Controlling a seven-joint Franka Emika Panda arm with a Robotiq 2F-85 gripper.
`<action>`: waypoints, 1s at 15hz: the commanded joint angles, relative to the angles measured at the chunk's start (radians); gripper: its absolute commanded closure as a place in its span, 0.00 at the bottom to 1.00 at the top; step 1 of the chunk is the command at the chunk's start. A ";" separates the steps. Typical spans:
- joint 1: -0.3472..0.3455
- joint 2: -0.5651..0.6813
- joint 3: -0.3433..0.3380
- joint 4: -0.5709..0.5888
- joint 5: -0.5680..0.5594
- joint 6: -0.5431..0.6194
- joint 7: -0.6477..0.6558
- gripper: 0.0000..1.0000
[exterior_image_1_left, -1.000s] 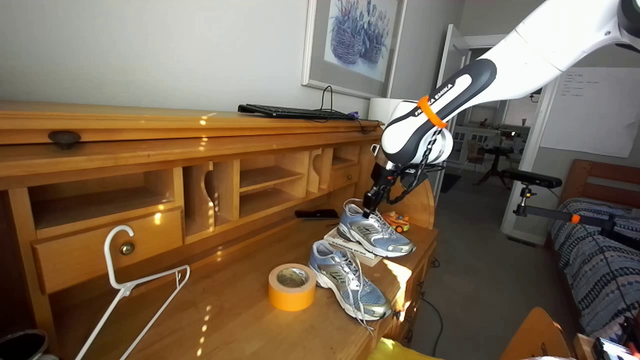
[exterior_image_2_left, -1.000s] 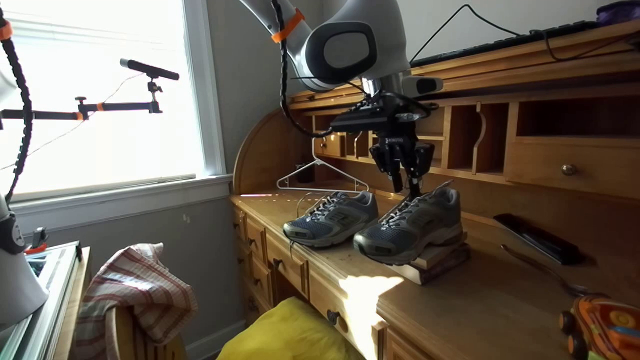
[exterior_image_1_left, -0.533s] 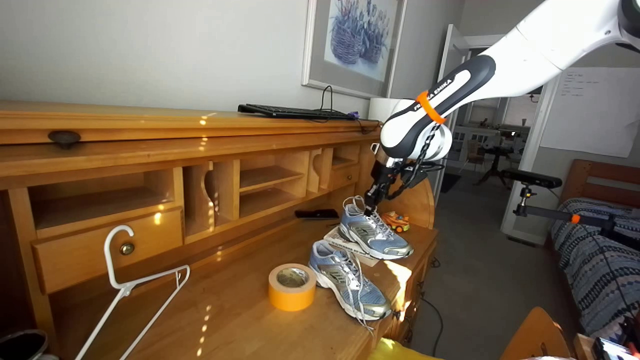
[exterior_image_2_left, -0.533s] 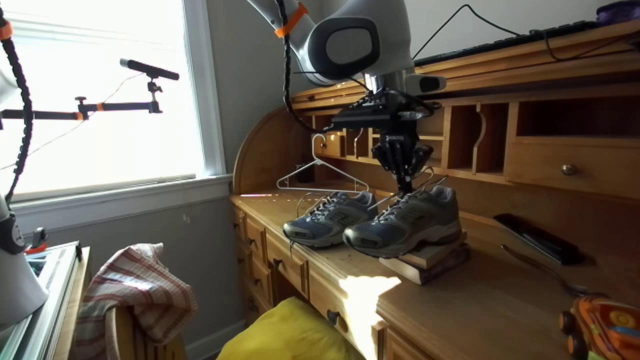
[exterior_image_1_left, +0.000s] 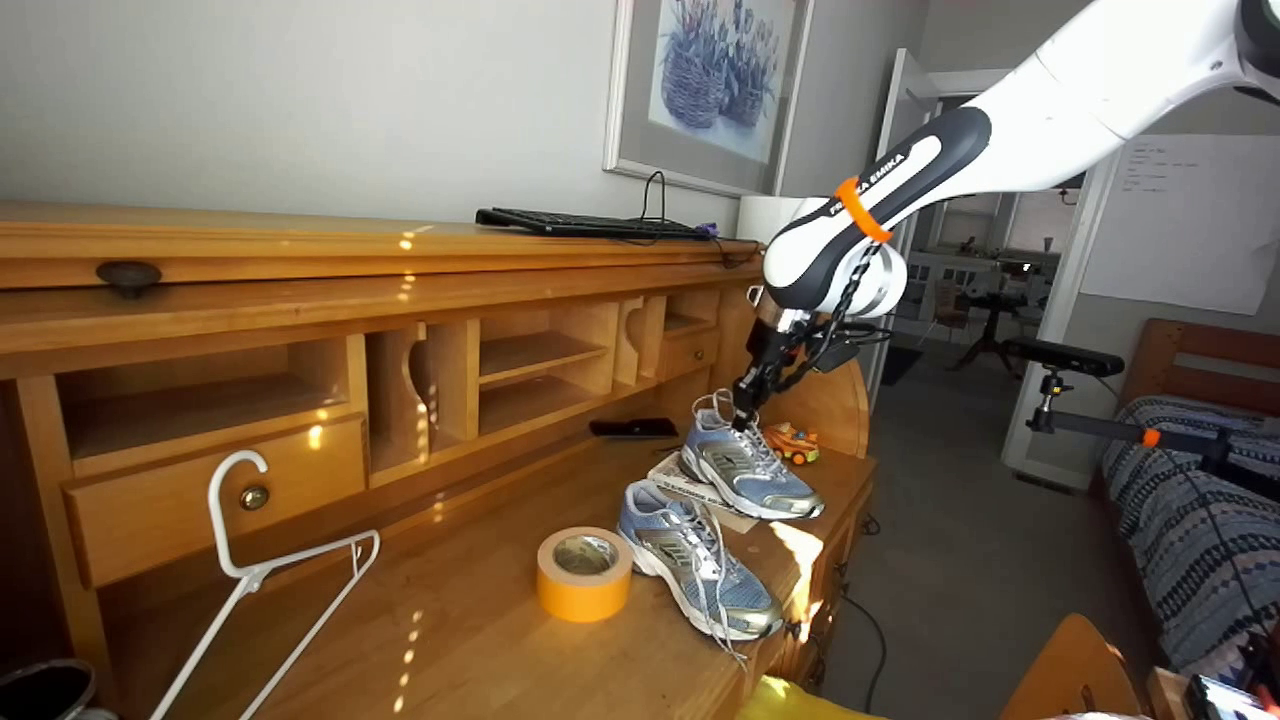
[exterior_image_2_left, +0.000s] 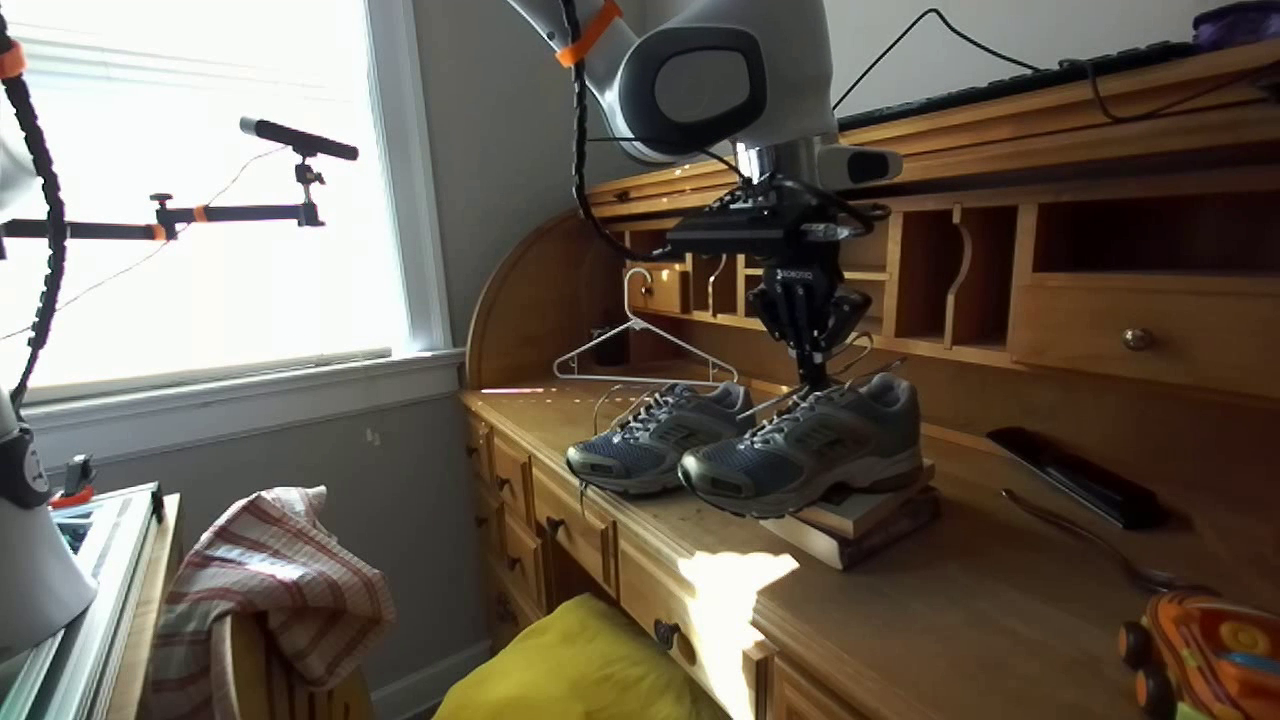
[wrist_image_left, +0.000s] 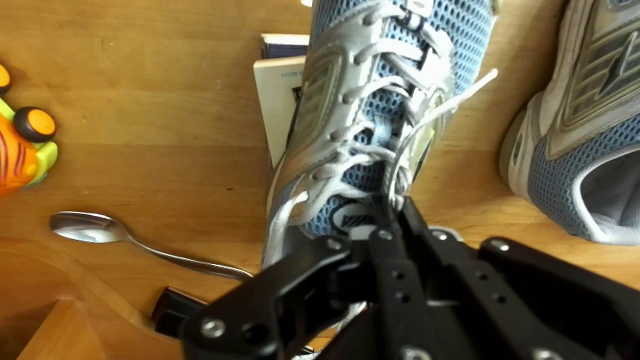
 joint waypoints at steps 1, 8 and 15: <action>-0.020 -0.015 0.004 0.005 0.036 -0.028 -0.031 0.82; -0.022 -0.011 -0.013 0.037 0.027 -0.023 -0.020 0.71; -0.037 0.003 -0.034 0.056 0.029 -0.001 -0.018 0.48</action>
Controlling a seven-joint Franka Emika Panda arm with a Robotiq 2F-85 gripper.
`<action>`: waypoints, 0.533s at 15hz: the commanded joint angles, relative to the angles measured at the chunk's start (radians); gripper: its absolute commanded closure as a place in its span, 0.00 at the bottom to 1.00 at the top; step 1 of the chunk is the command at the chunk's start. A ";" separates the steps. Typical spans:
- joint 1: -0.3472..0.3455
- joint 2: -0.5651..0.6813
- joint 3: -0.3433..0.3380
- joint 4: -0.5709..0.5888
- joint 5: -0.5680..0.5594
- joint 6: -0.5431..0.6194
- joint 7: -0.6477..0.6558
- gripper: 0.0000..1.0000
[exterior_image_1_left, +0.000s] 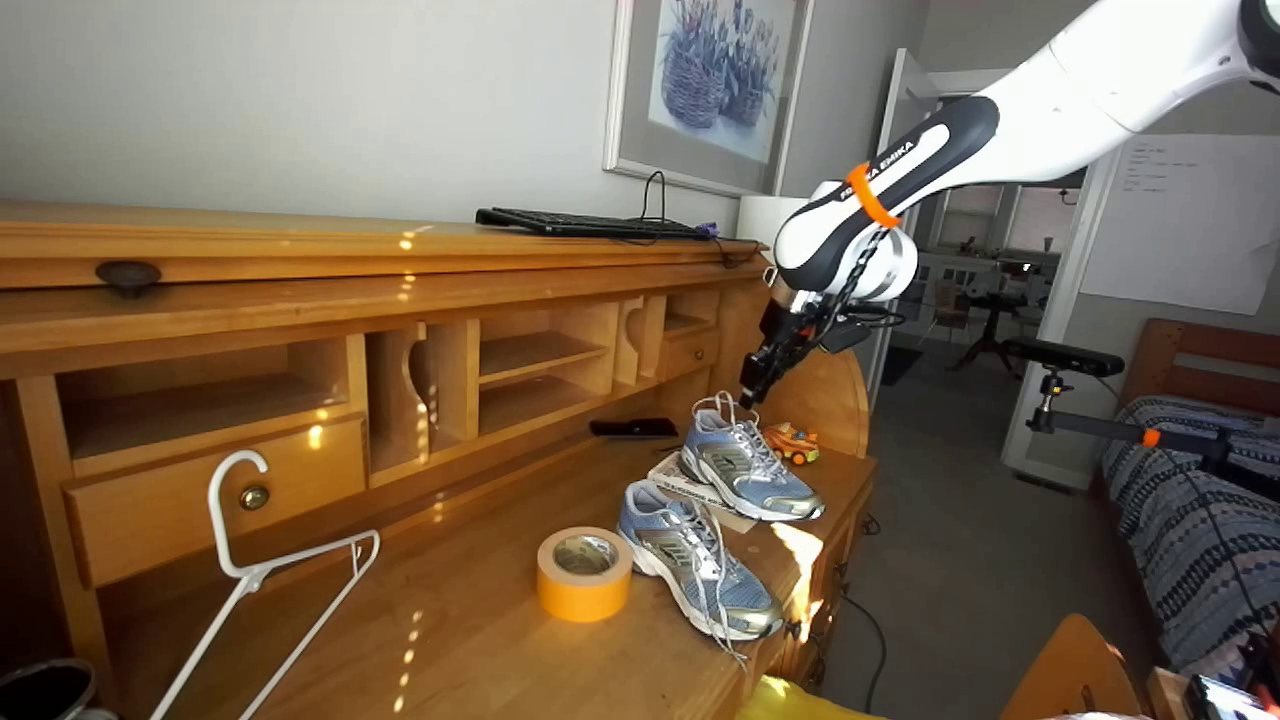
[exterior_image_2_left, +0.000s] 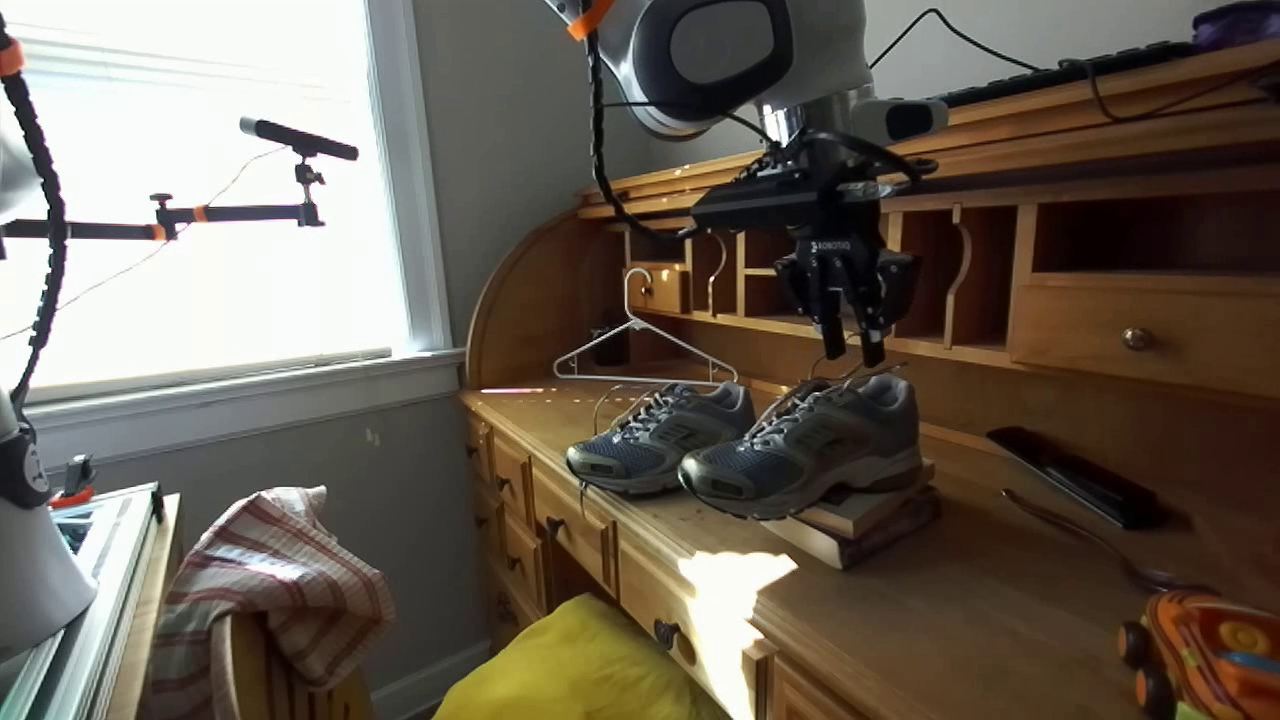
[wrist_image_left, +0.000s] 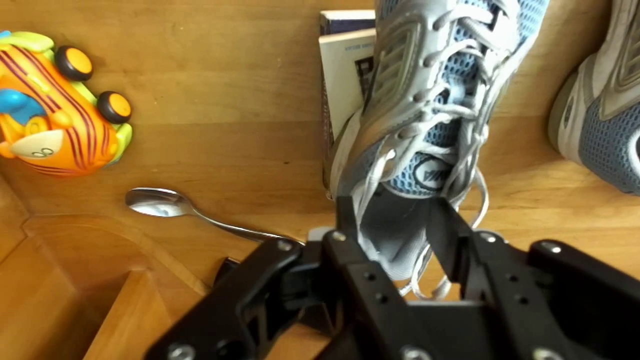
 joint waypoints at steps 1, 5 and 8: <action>-0.013 0.016 -0.008 0.018 0.020 0.002 -0.015 0.46; -0.028 0.049 0.001 0.048 0.036 0.033 -0.024 0.45; -0.033 0.095 0.009 0.091 0.045 0.055 -0.015 0.60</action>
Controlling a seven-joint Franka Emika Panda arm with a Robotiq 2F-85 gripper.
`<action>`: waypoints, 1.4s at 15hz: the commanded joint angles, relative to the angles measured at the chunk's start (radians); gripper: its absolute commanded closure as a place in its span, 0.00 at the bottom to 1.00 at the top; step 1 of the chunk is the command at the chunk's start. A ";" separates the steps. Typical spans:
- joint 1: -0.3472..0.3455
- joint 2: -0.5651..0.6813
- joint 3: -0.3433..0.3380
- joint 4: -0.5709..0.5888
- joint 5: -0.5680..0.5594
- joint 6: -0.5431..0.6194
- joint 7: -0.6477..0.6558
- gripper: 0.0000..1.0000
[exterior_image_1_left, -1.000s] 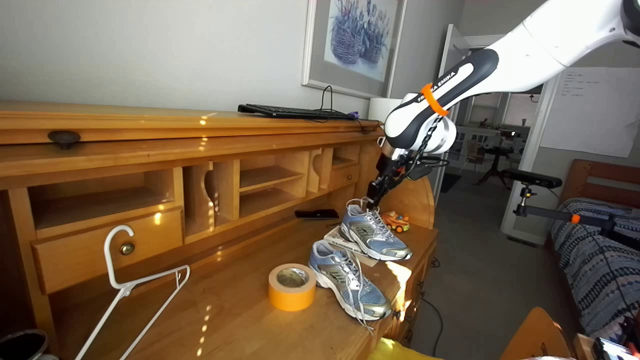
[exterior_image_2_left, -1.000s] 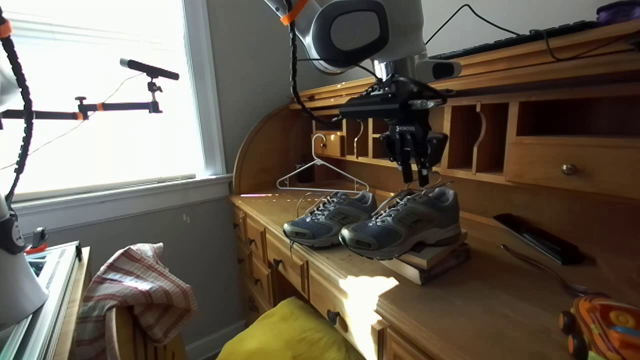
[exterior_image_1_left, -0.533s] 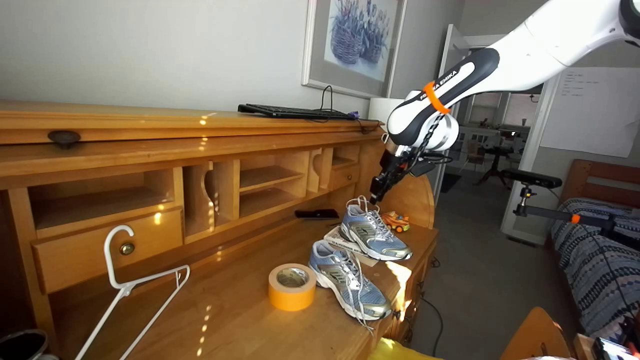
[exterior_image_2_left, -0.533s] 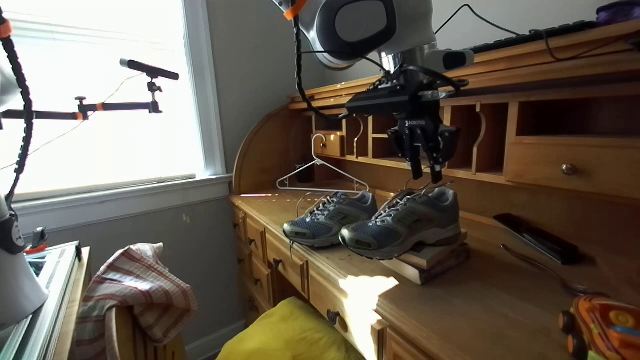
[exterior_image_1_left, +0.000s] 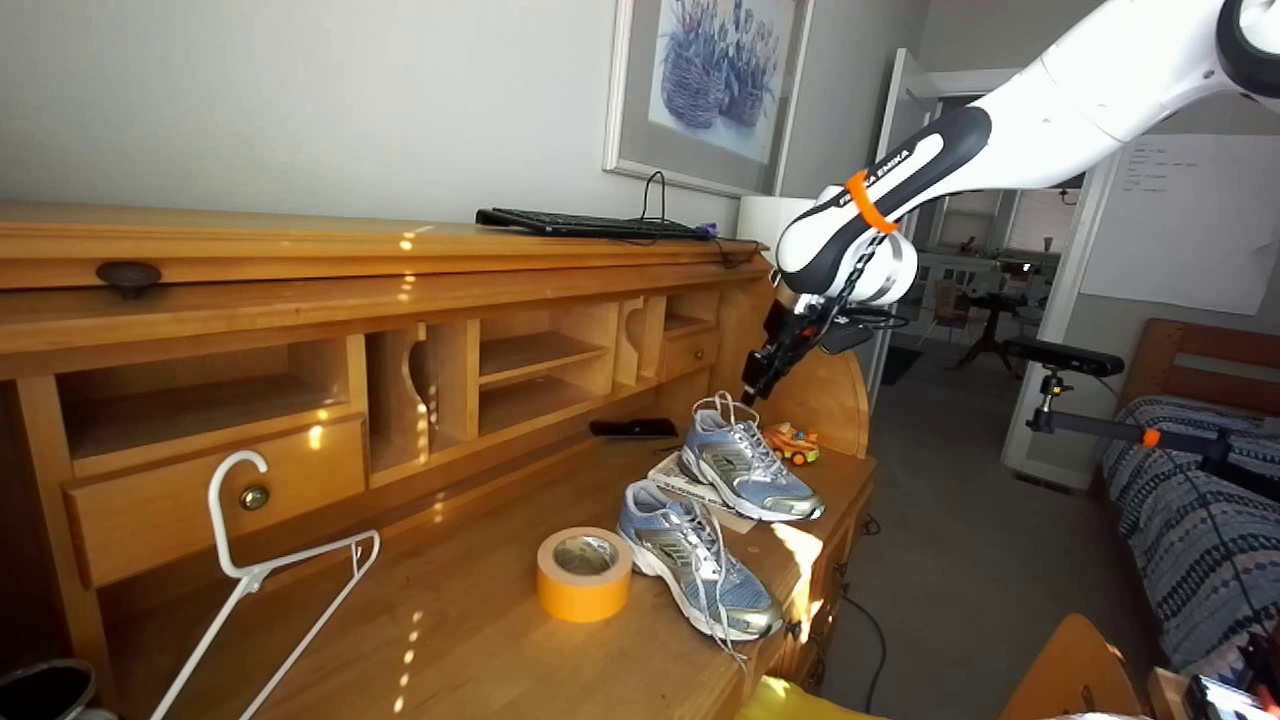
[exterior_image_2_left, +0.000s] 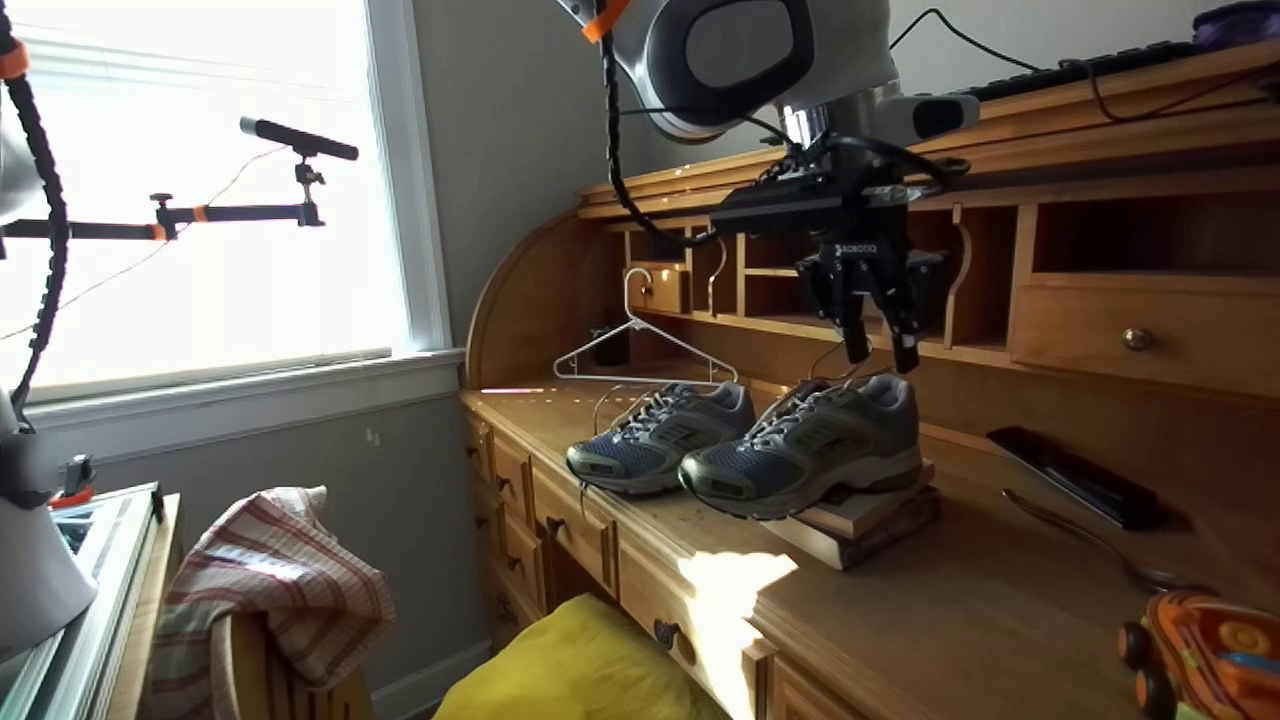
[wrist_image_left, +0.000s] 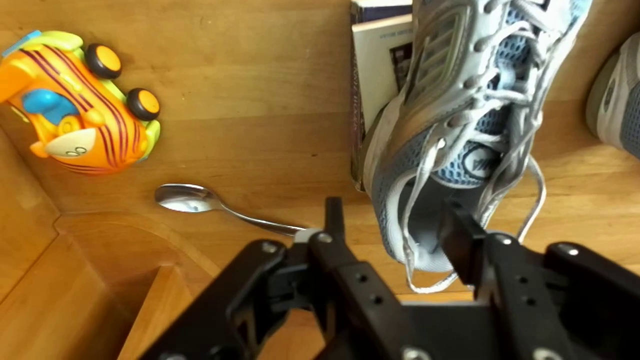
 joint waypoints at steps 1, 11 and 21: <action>-0.014 0.080 0.017 0.072 0.034 0.036 -0.013 0.64; -0.048 0.160 0.078 0.184 0.041 0.049 -0.025 0.53; -0.076 0.194 0.123 0.199 0.064 0.016 -0.041 0.51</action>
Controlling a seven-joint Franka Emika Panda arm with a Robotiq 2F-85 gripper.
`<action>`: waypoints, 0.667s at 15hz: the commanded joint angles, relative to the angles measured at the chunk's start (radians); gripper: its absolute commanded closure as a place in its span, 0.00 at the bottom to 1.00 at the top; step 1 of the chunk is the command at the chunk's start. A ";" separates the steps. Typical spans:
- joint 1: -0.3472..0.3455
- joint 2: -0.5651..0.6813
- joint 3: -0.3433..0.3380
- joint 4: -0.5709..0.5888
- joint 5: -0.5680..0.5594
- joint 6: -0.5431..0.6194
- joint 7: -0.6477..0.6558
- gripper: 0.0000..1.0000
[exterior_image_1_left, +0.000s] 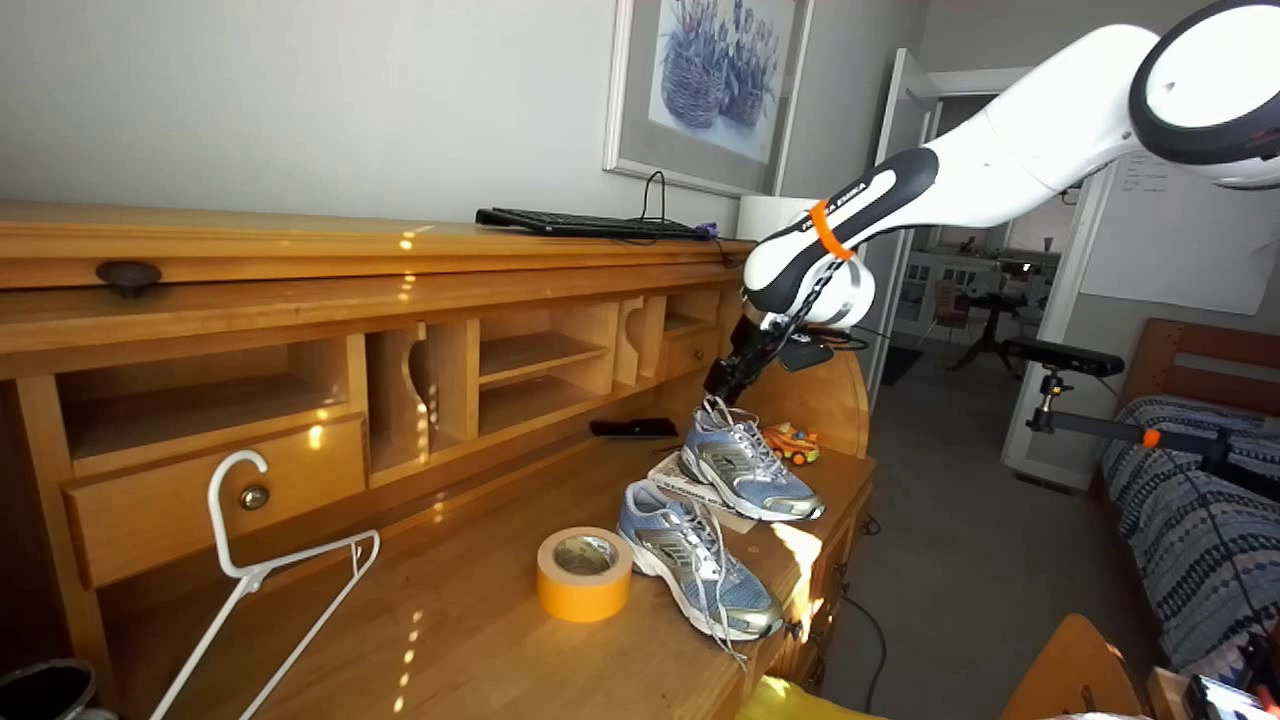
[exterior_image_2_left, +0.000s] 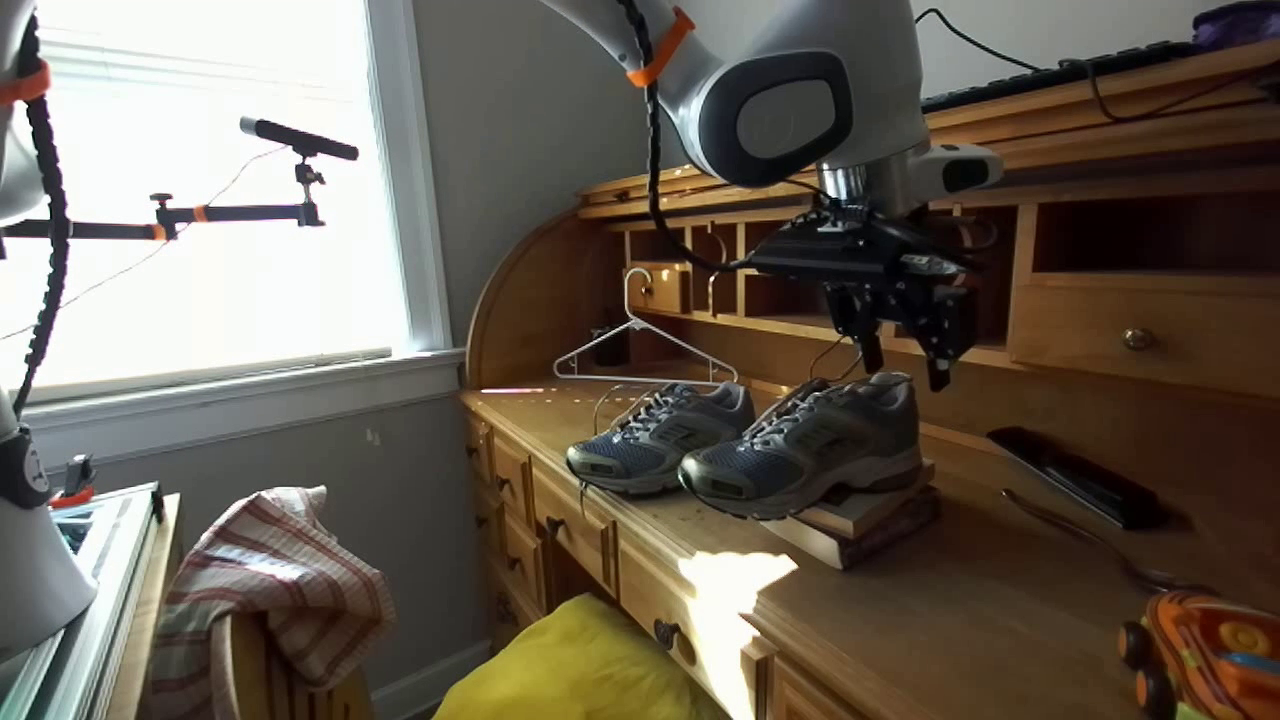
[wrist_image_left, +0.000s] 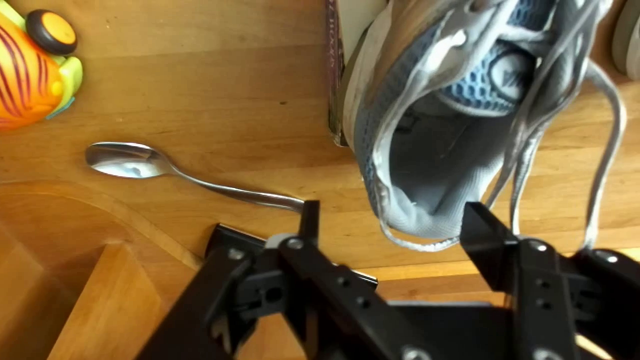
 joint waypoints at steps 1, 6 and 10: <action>-0.024 0.023 0.024 0.020 0.031 -0.026 -0.029 0.51; -0.028 0.000 0.023 0.000 0.037 -0.020 -0.021 0.91; -0.032 -0.031 0.025 -0.023 0.038 -0.016 -0.026 1.00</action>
